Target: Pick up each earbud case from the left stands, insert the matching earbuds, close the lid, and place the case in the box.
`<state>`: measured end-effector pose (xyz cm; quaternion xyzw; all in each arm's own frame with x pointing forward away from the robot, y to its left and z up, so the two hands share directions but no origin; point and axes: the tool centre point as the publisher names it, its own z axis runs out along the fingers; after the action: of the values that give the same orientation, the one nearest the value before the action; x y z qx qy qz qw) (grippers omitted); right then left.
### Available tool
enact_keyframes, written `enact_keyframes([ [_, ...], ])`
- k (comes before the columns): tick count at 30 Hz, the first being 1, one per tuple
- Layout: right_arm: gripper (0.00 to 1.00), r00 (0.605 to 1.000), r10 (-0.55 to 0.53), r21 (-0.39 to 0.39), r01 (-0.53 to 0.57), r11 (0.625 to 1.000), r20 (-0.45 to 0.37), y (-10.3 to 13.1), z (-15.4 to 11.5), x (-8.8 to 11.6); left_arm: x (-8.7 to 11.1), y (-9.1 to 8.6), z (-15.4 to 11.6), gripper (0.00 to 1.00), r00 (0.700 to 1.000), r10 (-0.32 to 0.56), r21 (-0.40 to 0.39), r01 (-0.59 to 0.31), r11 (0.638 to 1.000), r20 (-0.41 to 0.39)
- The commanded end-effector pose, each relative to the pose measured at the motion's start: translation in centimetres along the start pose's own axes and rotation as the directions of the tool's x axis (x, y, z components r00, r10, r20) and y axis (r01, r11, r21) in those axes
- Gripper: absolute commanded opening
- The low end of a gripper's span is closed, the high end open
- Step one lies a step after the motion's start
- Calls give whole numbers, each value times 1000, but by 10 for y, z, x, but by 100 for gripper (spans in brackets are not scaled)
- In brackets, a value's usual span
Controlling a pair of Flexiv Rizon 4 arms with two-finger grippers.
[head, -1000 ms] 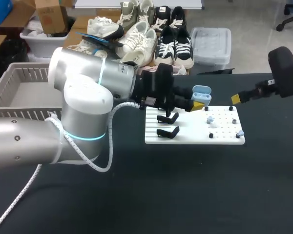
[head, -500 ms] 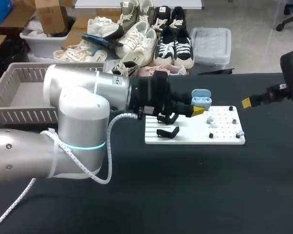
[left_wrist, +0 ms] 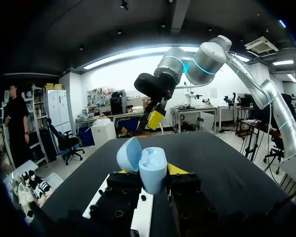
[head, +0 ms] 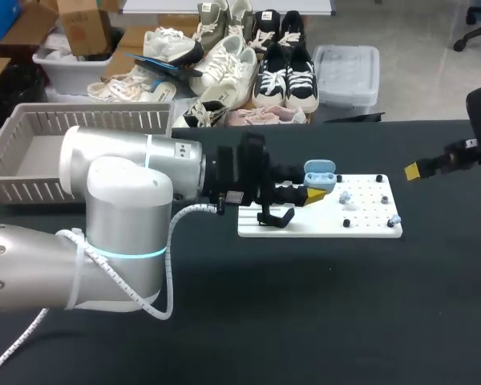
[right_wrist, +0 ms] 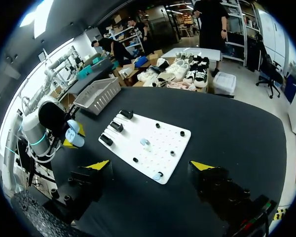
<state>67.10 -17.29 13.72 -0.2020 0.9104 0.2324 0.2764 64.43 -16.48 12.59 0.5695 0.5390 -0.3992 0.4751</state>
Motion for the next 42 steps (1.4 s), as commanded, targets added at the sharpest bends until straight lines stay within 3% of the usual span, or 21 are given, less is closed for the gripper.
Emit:
enact_keyframes([
  [1, 100, 1000, 1, 33, -1, 999, -15, 2, -3, -2, 3, -7, -1, 0, 1000, 17, -73, -17, 997, -5],
  [24, 100, 999, -12, 32, 14, 999, -49, -7, -2, 9, 4, -9, 0, 0, 1000, 0, -77, 0, 997, -1],
  [31, 100, 990, -95, 67, 103, 992, -103, -18, -2, 21, 4, -9, 0, 0, 1000, 0, -77, 0, 997, -1],
  [38, 100, 950, -225, 123, 255, 959, -219, -20, 0, 28, 4, -9, 0, 0, 1000, 0, -77, 0, 997, -1],
  [42, 100, 938, -255, 124, 290, 949, -236, -20, 3, 34, 4, -9, 0, 0, 1000, 0, -77, 0, 997, -1],
])
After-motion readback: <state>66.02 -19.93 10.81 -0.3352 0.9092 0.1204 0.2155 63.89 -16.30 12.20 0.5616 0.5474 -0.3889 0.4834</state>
